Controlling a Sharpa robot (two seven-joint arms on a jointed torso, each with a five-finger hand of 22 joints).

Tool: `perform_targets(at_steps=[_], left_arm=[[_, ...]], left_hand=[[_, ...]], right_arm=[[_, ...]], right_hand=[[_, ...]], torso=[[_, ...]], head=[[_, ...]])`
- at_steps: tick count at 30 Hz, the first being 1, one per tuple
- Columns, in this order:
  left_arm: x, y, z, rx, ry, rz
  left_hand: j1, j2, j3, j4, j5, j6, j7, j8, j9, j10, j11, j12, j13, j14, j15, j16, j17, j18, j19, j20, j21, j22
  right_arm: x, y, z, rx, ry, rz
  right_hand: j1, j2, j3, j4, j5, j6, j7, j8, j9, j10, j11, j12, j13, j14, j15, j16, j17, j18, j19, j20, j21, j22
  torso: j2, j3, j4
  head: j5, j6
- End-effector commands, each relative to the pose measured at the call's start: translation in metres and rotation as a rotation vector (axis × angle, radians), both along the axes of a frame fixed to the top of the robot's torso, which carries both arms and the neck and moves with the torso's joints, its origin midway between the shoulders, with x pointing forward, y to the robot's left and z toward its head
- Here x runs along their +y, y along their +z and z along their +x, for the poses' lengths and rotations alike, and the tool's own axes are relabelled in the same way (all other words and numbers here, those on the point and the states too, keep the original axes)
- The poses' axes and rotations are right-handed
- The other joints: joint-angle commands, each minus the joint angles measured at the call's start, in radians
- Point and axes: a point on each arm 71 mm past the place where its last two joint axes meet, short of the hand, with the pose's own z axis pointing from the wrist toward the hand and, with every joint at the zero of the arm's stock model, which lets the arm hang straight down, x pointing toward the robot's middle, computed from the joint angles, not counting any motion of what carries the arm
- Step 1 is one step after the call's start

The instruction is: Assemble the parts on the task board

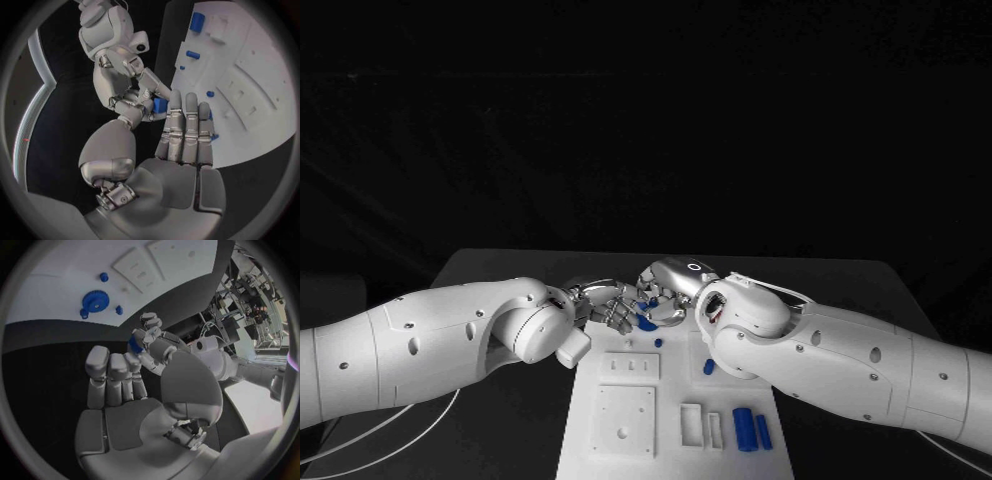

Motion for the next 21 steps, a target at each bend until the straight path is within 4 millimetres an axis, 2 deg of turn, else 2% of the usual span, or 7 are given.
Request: perform_targets(at_steps=[1, 2, 3, 8, 12, 17, 21], left_arm=[[-0.0057, 0.0046, -0.0007, -0.017, -0.037, -0.008], [-0.0058, 0.0046, -0.0007, -0.017, -0.038, -0.007], [-0.0058, 0.0046, -0.0007, -0.017, -0.038, -0.005], [-0.0054, 0.0044, -0.0006, -0.018, -0.038, 0.001], [-0.0050, 0.0044, -0.0004, -0.019, -0.036, 0.003], [-0.0046, 0.0045, 0.0001, -0.021, -0.034, 0.004], [-0.0045, 0.0044, 0.0000, -0.021, -0.035, 0.005]], left_hand=[[0.008, -0.004, 0.002, 0.011, -0.043, 0.023, -0.018, 0.002, 0.000, -0.006, -0.006, 0.007, 0.002, 0.000, -0.007, 0.005, -0.001, -0.013, -0.004, -0.004, 0.006, 0.016], [0.014, -0.003, 0.004, 0.014, -0.072, 0.023, -0.018, 0.002, 0.002, -0.007, -0.006, 0.009, 0.002, 0.000, -0.007, 0.006, -0.001, -0.013, -0.005, -0.004, 0.007, 0.016], [0.020, -0.002, 0.006, 0.017, -0.087, 0.023, -0.018, 0.001, 0.002, -0.007, -0.006, 0.010, 0.002, 0.000, -0.007, 0.007, -0.002, -0.013, -0.005, -0.004, 0.007, 0.016], [0.054, 0.026, 0.012, 0.022, -0.144, 0.026, -0.019, 0.002, 0.007, -0.008, -0.007, 0.016, 0.003, 0.000, -0.008, 0.011, -0.003, -0.013, -0.008, -0.005, 0.009, 0.015], [0.079, 0.061, 0.018, 0.016, -0.154, 0.030, -0.021, 0.003, 0.010, -0.006, -0.008, 0.019, 0.003, 0.002, -0.009, 0.015, -0.003, -0.015, -0.010, -0.005, 0.010, 0.014], [0.107, 0.098, 0.023, -0.002, -0.149, 0.033, -0.023, 0.004, 0.013, -0.003, -0.010, 0.022, 0.003, 0.003, -0.010, 0.020, -0.003, -0.018, -0.015, -0.005, 0.010, 0.014], [0.113, 0.110, 0.023, -0.009, -0.148, 0.034, -0.024, 0.005, 0.014, -0.002, -0.010, 0.022, 0.003, 0.003, -0.010, 0.021, -0.003, -0.020, -0.017, -0.005, 0.009, 0.014]], right_arm=[[-0.0011, -0.0060, -0.0001, 0.019, -0.002, -0.038], [-0.0010, -0.0060, -0.0001, 0.019, -0.002, -0.038], [-0.0010, -0.0061, 0.0000, 0.019, -0.002, -0.039], [-0.0014, -0.0064, 0.0001, 0.019, -0.004, -0.042], [-0.0019, -0.0066, 0.0003, 0.020, -0.005, -0.044], [-0.0025, -0.0069, 0.0005, 0.022, -0.007, -0.044], [-0.0025, -0.0073, 0.0007, 0.023, -0.008, -0.046]], right_hand=[[0.002, 0.004, 0.007, 0.001, 0.002, 0.046, 0.041, 0.007, 0.001, 0.004, -0.005, -0.001, 0.001, -0.002, -0.006, -0.003, -0.001, 0.097, 0.007, -0.001, 0.002, 0.008], [0.002, 0.004, 0.007, 0.001, 0.002, 0.046, 0.041, 0.007, 0.001, 0.004, -0.005, -0.001, 0.001, -0.002, -0.006, -0.003, -0.001, 0.097, 0.007, -0.001, 0.002, 0.008], [0.002, 0.004, 0.007, 0.001, 0.002, 0.046, 0.041, 0.007, 0.001, 0.003, -0.005, -0.002, 0.000, -0.002, -0.006, -0.003, -0.001, 0.097, 0.007, -0.001, 0.002, 0.008], [0.002, 0.004, 0.008, 0.001, 0.003, 0.046, 0.041, 0.007, 0.001, 0.004, -0.005, -0.001, 0.001, -0.001, -0.006, -0.004, -0.001, 0.097, 0.007, -0.001, 0.002, 0.008], [0.002, 0.004, 0.008, 0.001, 0.003, 0.046, 0.041, 0.006, 0.001, 0.004, -0.005, -0.001, 0.001, -0.001, -0.006, -0.004, -0.001, 0.097, 0.007, -0.001, 0.002, 0.007], [0.002, 0.004, 0.008, 0.000, 0.003, 0.046, 0.041, 0.006, 0.001, 0.004, -0.005, -0.001, 0.001, -0.001, -0.006, -0.004, -0.001, 0.097, 0.007, -0.001, 0.002, 0.007], [0.002, 0.004, 0.008, 0.000, 0.003, 0.046, 0.041, 0.006, 0.001, 0.004, -0.005, -0.001, 0.001, -0.001, -0.006, -0.004, -0.001, 0.097, 0.007, -0.001, 0.002, 0.007]], torso=[[0.000, 0.0001, -0.0002], [0.000, 0.0003, -0.0004], [0.000, 0.0005, -0.0005], [0.000, 0.0009, -0.0004], [0.000, 0.0005, -0.0003], [0.000, 0.0002, 0.0002], [0.000, -0.0003, 0.0004]], head=[[0.000, -0.001], [0.000, -0.001], [0.000, -0.001], [-0.001, -0.001], [-0.001, -0.002], [-0.001, -0.002], [-0.001, -0.003]])
